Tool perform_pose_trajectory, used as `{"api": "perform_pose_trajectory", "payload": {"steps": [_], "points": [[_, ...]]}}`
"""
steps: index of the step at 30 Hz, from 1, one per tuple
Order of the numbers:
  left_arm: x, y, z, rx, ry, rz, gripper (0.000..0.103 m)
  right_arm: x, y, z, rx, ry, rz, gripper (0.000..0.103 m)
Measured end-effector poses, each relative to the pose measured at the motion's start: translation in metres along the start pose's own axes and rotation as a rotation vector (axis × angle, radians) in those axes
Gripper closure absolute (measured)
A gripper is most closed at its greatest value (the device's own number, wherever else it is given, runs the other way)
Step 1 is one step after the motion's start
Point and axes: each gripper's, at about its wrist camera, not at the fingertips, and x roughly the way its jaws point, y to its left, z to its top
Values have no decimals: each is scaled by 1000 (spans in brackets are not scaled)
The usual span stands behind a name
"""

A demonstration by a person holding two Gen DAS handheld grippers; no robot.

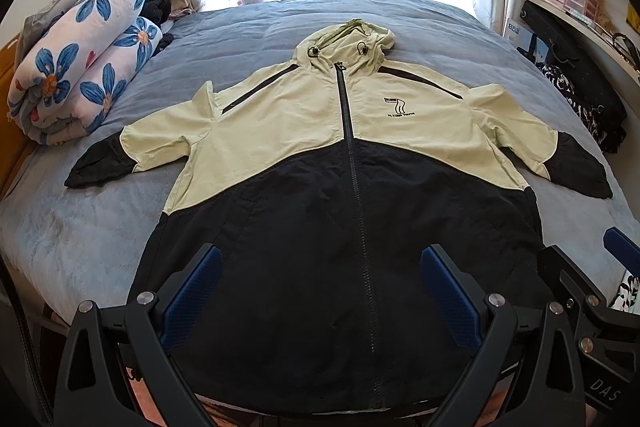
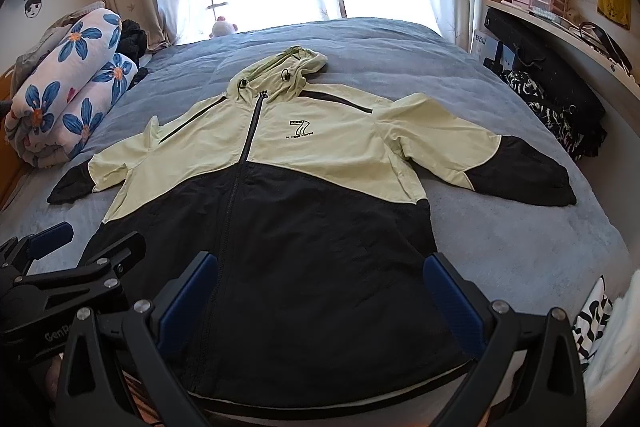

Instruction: Fold large clothes

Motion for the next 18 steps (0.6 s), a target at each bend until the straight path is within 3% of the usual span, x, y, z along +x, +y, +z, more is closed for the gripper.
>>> {"api": "perform_pose_trajectory", "payload": {"steps": [11,16,18], "points": [[-2,-6,32,-8,-18,-27,4,-8,-18,24,0,-15,22,0],[-9,-13,54,15,-73,-26,4,-9,-34,44,47,-8,75,0],[-13,-15,65,24,-101,-39,4,-10,-38,54,47,-16,59,0]]}}
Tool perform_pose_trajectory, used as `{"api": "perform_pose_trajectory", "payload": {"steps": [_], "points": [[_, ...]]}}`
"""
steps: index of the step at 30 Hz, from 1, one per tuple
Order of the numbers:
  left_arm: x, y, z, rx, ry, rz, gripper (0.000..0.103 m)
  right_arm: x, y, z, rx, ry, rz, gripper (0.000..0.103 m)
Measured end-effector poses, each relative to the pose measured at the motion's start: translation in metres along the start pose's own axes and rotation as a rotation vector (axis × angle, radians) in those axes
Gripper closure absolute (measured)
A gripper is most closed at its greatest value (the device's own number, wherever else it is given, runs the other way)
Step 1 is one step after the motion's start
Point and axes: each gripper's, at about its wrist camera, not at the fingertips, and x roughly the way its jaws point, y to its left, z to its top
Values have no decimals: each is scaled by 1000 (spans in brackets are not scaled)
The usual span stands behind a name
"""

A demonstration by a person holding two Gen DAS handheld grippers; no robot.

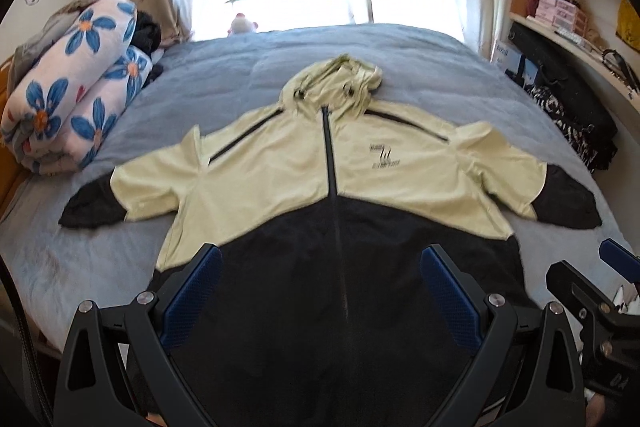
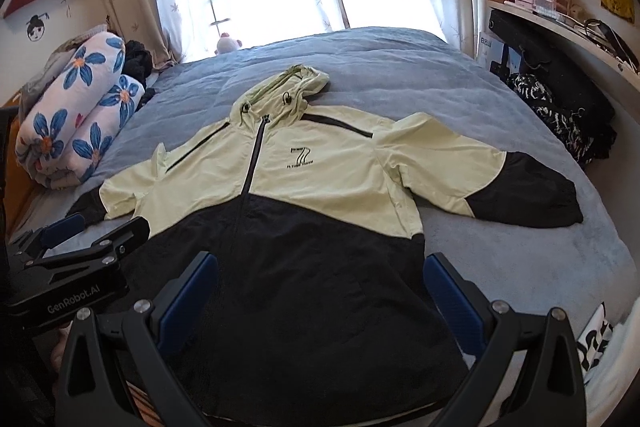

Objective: Fold large clothes
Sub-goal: 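Grasp the black cuff of a jacket sleeve with the right gripper and lift it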

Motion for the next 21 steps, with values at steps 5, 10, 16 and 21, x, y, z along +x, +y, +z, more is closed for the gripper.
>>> {"api": "perform_pose_trajectory", "payload": {"steps": [5,10,16,21], "points": [[1,-11,31,28,-36,-10,4,-1,-12,29,-15,-18,-49,0],[14,-31,71,61,-35,-58,4,-2,-36,61,-6,-24,-57,1],[37,-68,105,110,-53,-121,4,3,-90,95,78,-49,-85,1],[72,-111,116,169,-45,-147,4,26,-140,103,155,-14,-138,2]]}}
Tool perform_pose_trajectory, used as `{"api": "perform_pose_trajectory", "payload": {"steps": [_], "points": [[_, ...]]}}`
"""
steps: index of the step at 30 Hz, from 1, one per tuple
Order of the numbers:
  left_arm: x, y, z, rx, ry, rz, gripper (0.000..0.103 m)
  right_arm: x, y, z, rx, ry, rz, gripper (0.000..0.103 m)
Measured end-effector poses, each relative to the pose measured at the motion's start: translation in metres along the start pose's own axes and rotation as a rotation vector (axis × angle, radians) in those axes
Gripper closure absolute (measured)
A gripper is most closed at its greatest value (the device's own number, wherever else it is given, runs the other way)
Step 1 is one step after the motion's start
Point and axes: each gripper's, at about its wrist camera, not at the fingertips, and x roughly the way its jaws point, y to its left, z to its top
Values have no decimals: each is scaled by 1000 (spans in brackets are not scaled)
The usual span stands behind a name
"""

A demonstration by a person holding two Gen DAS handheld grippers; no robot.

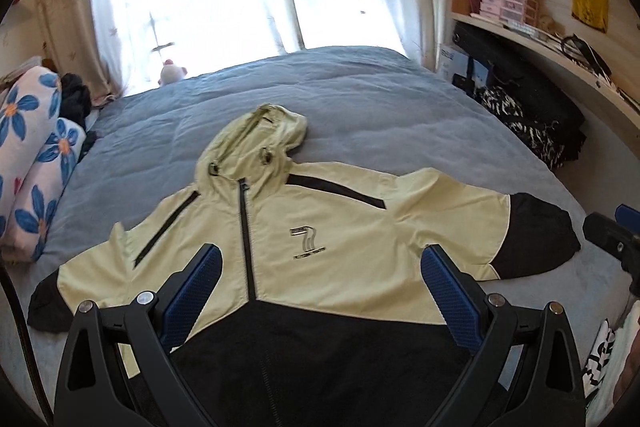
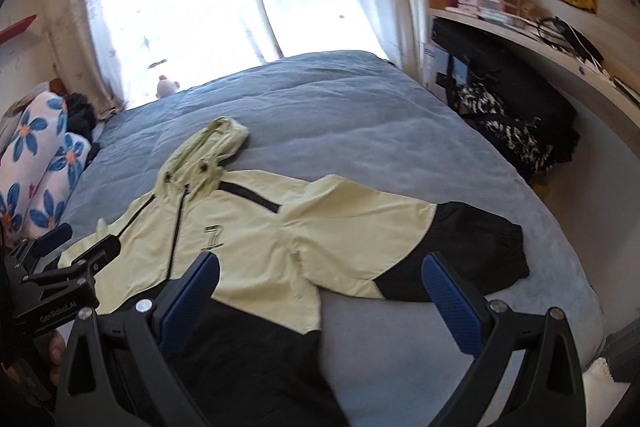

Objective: Fold large clothes
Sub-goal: 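Grasp the black cuff of a jacket sleeve with the right gripper and lift it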

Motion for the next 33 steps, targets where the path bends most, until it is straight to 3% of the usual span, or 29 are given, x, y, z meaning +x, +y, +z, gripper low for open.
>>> {"api": "perform_pose_trajectory", "payload": {"steps": [4,9,16,20,24,26,27,28,30,33], "points": [[38,-32,5,38,33,-43,4,41,-51,3,99,95,-40,11],[95,-78,6,114,86,-2,4,88,-124,-3,238,196,-133,13],[165,-115,-5,112,183,2,4,144,-239,-25,508,330,-261,17],[190,-125,-7,101,204,11,4,165,-271,-41,625,387,-260,20],[212,-133,-10,94,247,42,4,187,-273,-51,638,430,-234,21],[221,-136,-11,92,278,32,4,197,-266,-52,596,440,-258,32],[222,-136,-12,92,280,28,4,200,-262,-52,575,444,-274,45],[223,-137,-12,93,278,26,4,202,-257,-50,544,442,-296,67],[219,-137,-13,101,265,30,5,201,-250,-47,526,421,-247,95],[208,-130,-12,104,238,27,5,178,-211,-23,382,314,-282,96]]}}
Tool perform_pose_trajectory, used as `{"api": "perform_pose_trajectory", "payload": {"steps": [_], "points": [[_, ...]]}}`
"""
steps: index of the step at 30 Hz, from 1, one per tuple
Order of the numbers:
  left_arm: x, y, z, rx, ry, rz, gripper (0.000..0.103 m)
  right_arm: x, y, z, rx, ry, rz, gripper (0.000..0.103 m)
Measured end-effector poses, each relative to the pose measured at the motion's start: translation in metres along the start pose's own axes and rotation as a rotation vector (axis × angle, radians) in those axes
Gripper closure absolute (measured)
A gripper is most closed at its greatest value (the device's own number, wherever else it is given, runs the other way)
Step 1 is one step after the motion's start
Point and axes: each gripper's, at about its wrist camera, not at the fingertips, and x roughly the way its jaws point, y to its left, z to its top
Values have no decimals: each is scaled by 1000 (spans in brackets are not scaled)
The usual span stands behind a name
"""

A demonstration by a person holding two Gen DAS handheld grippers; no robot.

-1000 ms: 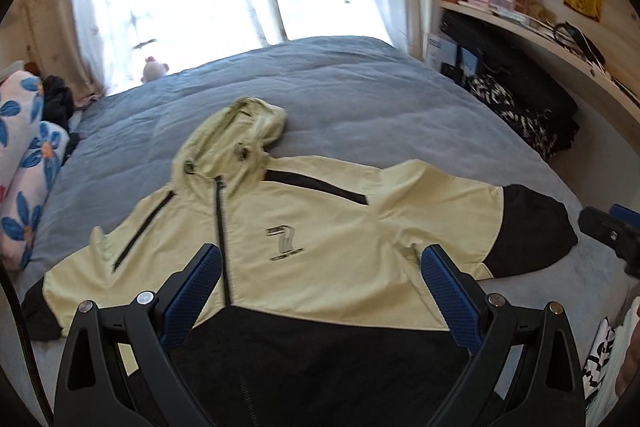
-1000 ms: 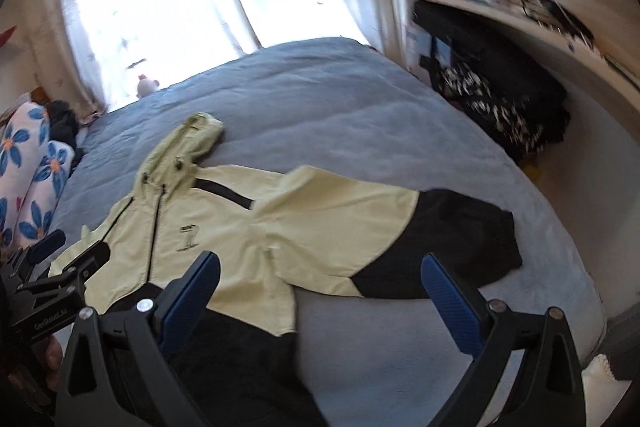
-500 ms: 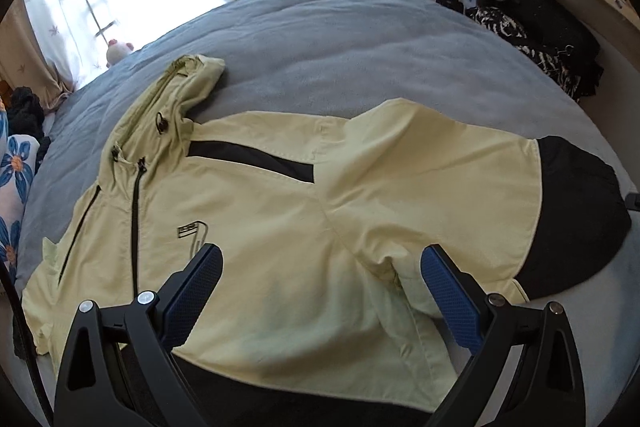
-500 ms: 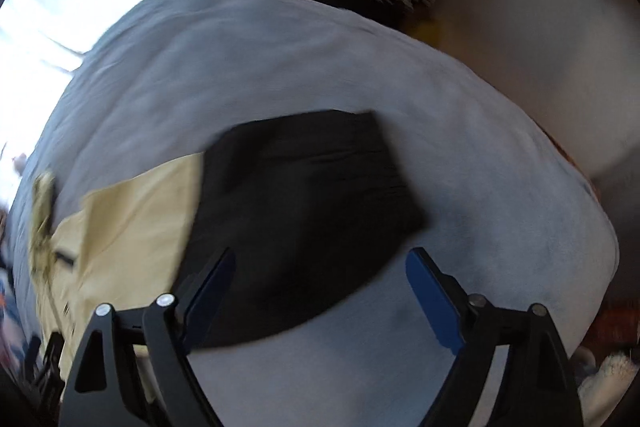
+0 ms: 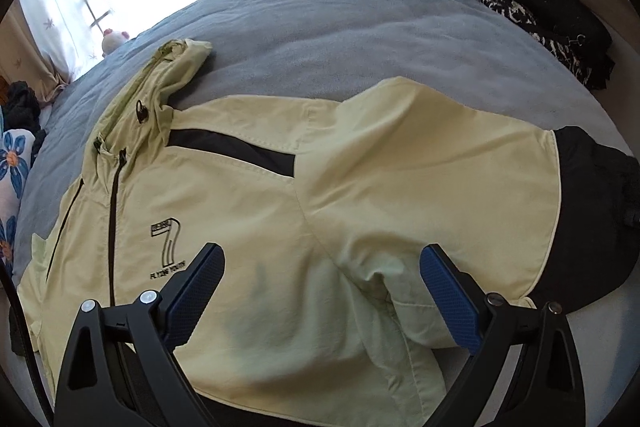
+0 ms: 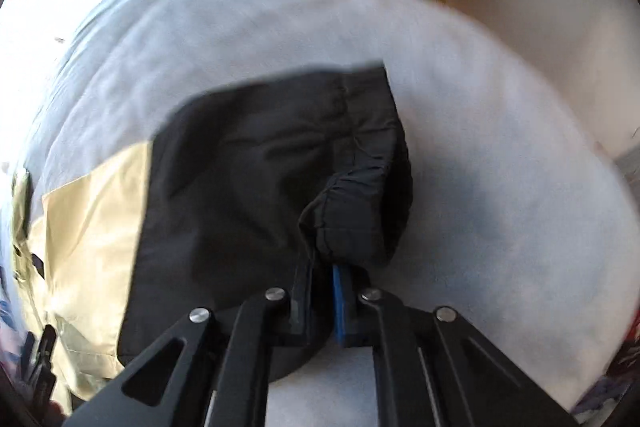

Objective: Fold large clothes
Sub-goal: 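Grasp the black cuff of a jacket sleeve with the right gripper and lift it, then carry the sleeve across the jacket front toward the left tool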

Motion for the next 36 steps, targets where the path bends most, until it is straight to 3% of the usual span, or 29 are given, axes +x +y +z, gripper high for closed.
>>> {"api": "perform_pose_trajectory", "payload": {"steps": [6,12,26,32,36], "points": [[-36,39,-7,-36,-62,9,5,-100,102,-28,-301,-267,61,96],[-68,93,-19,-101,-101,11,5,-155,184,-75,-529,-400,97,96],[-96,174,-65,-146,-98,72,5,-182,271,-148,-724,-435,216,95],[-93,199,-86,-196,-68,77,5,-163,305,-184,-774,-373,287,95],[-82,214,-100,-224,-33,73,5,-132,326,-217,-811,-276,340,90]]}}
